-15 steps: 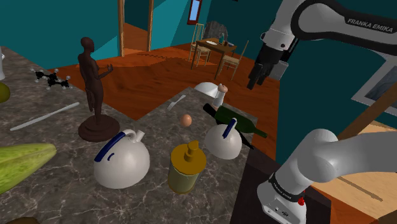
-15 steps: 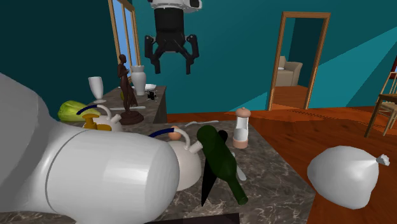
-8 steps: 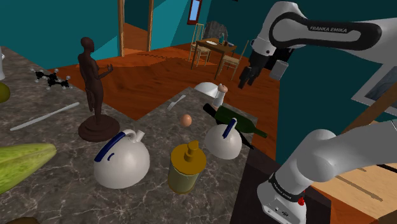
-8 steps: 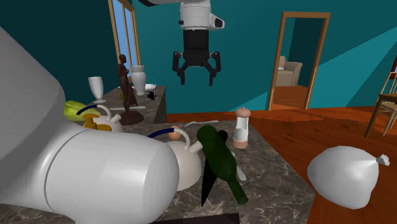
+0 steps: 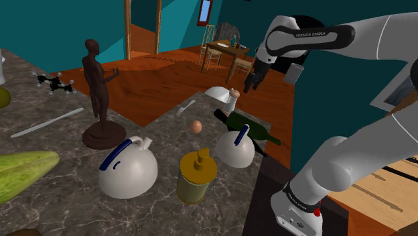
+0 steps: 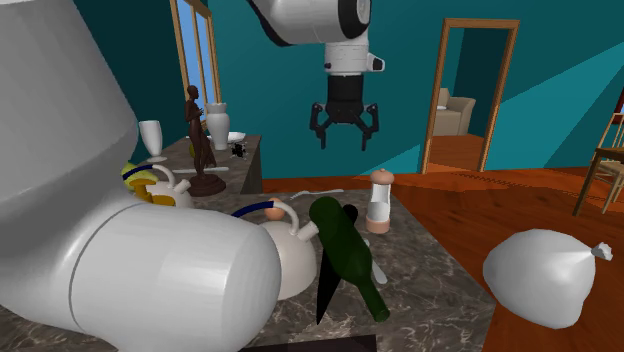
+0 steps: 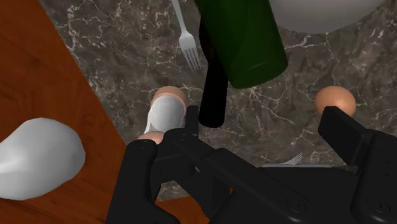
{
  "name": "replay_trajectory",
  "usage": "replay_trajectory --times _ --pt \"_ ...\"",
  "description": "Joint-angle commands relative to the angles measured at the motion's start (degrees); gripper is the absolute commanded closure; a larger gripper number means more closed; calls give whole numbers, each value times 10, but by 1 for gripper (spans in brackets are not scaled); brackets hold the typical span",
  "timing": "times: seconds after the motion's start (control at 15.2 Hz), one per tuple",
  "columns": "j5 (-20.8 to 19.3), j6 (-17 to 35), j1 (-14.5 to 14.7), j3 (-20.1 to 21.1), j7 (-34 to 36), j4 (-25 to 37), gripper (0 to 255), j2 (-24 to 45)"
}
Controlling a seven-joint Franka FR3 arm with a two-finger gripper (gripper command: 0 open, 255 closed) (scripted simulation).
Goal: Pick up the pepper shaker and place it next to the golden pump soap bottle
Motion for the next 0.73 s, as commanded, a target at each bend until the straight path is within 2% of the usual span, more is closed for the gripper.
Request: replay_trajectory --times 0.0,0.33,0.66 --pt "9 24 0 -14 -20 21 0 42" --pt "46 69 -5 -46 -79 85 0 148" --pt "102 93 -21 -64 -141 169 0 260"
